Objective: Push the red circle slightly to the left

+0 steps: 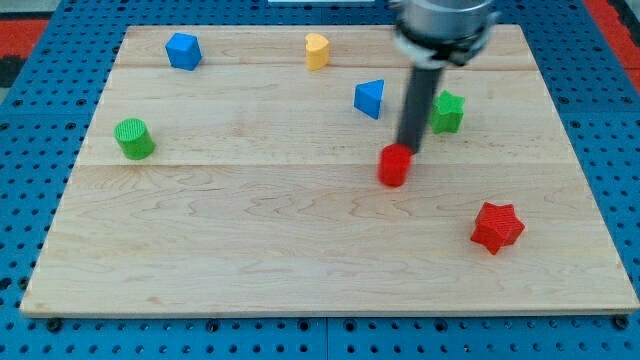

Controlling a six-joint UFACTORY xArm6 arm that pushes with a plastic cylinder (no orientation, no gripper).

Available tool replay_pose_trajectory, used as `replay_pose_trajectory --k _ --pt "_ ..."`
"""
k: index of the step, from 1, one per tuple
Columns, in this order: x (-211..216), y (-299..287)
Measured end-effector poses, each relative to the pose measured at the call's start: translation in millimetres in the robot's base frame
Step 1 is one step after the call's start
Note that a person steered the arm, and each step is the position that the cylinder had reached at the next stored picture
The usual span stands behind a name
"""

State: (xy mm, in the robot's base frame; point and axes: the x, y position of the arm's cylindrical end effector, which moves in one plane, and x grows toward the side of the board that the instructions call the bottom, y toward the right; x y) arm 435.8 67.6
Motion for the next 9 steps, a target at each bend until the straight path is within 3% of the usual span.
replay_pose_trajectory --k 1,2,5,7,9 --pt "37.1 -44.1" --pt "54.5 -47.6" --pt "92.9 6.5" --pt "82.2 -115.3" --pt "12.0 -106.9"
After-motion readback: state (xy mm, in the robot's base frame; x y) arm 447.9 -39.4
